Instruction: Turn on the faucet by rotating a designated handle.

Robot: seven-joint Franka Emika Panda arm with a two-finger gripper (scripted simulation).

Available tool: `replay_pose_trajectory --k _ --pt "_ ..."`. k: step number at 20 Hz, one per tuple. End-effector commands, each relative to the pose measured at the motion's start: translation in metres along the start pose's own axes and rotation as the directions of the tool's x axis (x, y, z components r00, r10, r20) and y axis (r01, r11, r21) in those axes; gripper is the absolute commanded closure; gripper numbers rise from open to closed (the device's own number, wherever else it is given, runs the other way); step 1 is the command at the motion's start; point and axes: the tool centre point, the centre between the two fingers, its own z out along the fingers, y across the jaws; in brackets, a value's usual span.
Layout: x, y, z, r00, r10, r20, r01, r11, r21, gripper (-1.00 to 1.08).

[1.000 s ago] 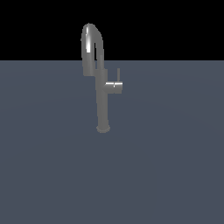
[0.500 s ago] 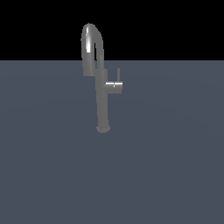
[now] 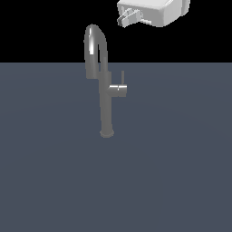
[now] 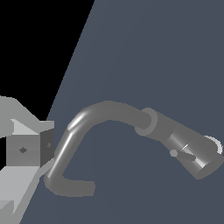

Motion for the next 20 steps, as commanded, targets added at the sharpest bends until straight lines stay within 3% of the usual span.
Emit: replay_pose_trajectory --k 1,6,11,20 --pt "0.018 -0.003 0.001 0.997 0.052 0.054 -0.055 0.997 0.052 1.08" --pt "0.054 -0.007 0.007 0.974 0.148 0.169 -0.174 0.974 0.146 1.08" --pt "0.089 -0.008 0.018 0.929 0.229 0.290 -0.298 0.928 0.223 1.08" --pt "0.131 -0.005 0.037 0.844 0.303 0.443 -0.455 0.841 0.293 1.08"
